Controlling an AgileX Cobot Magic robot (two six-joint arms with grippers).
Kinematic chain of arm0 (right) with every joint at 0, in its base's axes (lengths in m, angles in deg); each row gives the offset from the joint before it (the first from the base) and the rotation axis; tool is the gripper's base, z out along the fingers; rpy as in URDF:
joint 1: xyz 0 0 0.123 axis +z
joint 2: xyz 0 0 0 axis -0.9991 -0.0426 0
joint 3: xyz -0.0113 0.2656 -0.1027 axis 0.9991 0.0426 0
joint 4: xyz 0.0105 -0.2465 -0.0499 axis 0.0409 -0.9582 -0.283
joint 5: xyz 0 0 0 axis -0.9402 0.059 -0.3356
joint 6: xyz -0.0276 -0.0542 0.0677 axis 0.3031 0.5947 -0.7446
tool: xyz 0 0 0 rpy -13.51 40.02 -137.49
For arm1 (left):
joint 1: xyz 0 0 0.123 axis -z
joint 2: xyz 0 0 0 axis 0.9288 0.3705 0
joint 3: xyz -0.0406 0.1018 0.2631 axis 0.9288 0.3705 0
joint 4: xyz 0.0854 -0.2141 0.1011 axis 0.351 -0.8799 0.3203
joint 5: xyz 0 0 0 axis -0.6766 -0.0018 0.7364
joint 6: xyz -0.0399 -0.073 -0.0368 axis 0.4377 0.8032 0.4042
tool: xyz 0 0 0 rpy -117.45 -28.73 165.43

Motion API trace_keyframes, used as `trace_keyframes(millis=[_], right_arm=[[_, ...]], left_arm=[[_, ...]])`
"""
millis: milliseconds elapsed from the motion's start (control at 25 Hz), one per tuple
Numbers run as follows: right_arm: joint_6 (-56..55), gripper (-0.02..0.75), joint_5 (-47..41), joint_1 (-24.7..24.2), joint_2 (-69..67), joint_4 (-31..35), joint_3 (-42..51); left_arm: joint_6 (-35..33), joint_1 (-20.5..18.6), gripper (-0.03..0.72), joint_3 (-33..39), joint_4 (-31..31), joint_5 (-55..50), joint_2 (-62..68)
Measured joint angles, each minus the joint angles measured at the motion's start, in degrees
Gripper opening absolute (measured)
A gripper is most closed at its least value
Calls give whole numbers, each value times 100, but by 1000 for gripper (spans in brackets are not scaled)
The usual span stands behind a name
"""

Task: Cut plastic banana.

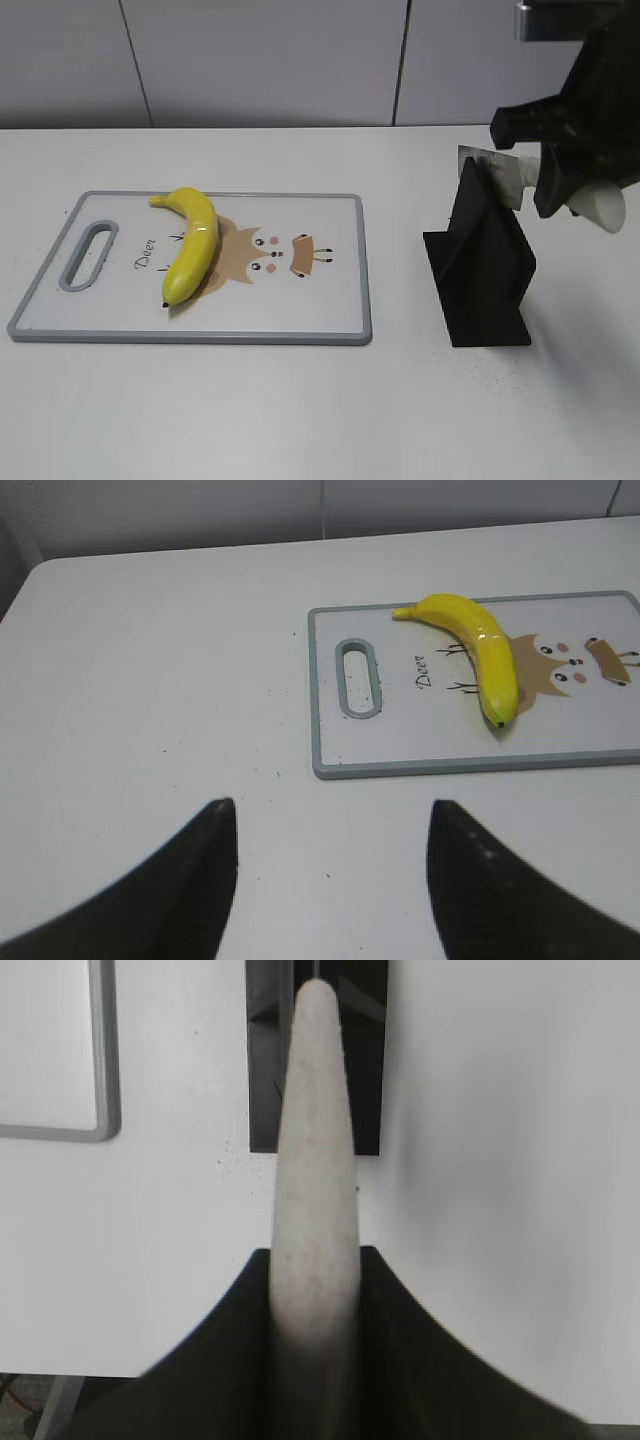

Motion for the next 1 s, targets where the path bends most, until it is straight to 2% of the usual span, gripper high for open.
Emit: trace_keyframes(millis=[360,1000], right_arm=[[-22,186,-141,0,12,-130,-757],[-27,184,-164,0,19,-410,-1018]], left_arm=[[0,0,584,0,0,0,0],[0,0,584,0,0,0,0]])
